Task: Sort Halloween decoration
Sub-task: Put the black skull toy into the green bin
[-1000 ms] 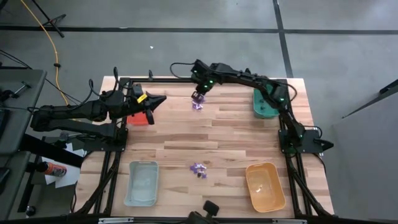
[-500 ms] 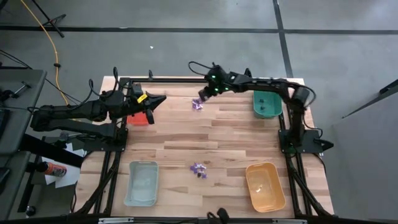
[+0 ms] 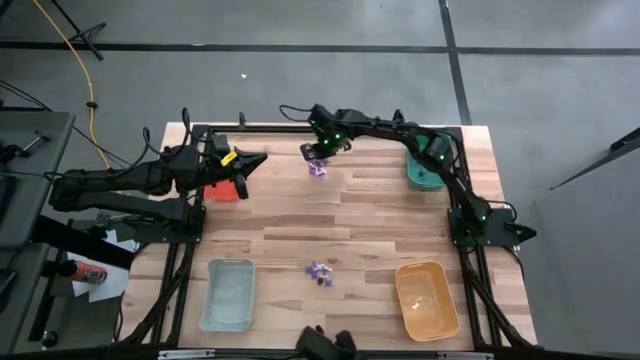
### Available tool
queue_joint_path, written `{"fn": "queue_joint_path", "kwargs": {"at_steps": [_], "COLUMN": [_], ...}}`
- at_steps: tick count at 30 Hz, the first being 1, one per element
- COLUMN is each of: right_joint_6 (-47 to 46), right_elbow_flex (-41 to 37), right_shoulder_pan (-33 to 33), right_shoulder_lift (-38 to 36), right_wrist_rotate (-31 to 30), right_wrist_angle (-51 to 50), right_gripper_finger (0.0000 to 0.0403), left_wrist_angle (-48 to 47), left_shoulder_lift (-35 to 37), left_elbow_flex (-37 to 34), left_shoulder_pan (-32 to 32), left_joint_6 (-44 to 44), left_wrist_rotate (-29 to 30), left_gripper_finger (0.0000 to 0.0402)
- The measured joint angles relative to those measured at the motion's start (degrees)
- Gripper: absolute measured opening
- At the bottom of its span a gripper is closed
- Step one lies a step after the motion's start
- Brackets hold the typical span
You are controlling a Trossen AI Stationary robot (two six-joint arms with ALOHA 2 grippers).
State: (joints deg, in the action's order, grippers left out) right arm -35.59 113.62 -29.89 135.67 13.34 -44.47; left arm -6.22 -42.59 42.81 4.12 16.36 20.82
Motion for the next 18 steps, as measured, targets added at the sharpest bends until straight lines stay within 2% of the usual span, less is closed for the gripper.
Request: {"fn": "queue_joint_path", "kwargs": {"at_steps": [4,9,14,18], "right_joint_6": [-1.52,-2.72,-1.63,-2.12], "right_elbow_flex": [2.99,2.78,2.78,2.78], "right_shoulder_pan": [-0.04,-0.06,-0.04,0.39], "right_shoulder_lift": [0.75,1.17,1.14,1.14], "right_wrist_rotate": [0.34,0.76,3.89,3.36], "right_wrist_angle": [-0.68,-2.54,-6.12,-6.67], "right_gripper_finger": [0.0,0.0,0.0,0.0], "left_wrist_angle": [0.0,-0.02,0.0,0.0], "left_shoulder_lift": [-0.01,0.0,0.0,0.0], "left_elbow_flex": [-0.02,-0.02,-0.02,-0.01], "left_shoulder_pan": [0.0,0.0,0.0,0.0], "left_joint_6": [0.0,0.0,0.0,0.0], "left_wrist_rotate": [0.0,0.0,-0.02,-0.02], "left_gripper_finger": [0.0001,0.0001,0.0001,0.0001]}}
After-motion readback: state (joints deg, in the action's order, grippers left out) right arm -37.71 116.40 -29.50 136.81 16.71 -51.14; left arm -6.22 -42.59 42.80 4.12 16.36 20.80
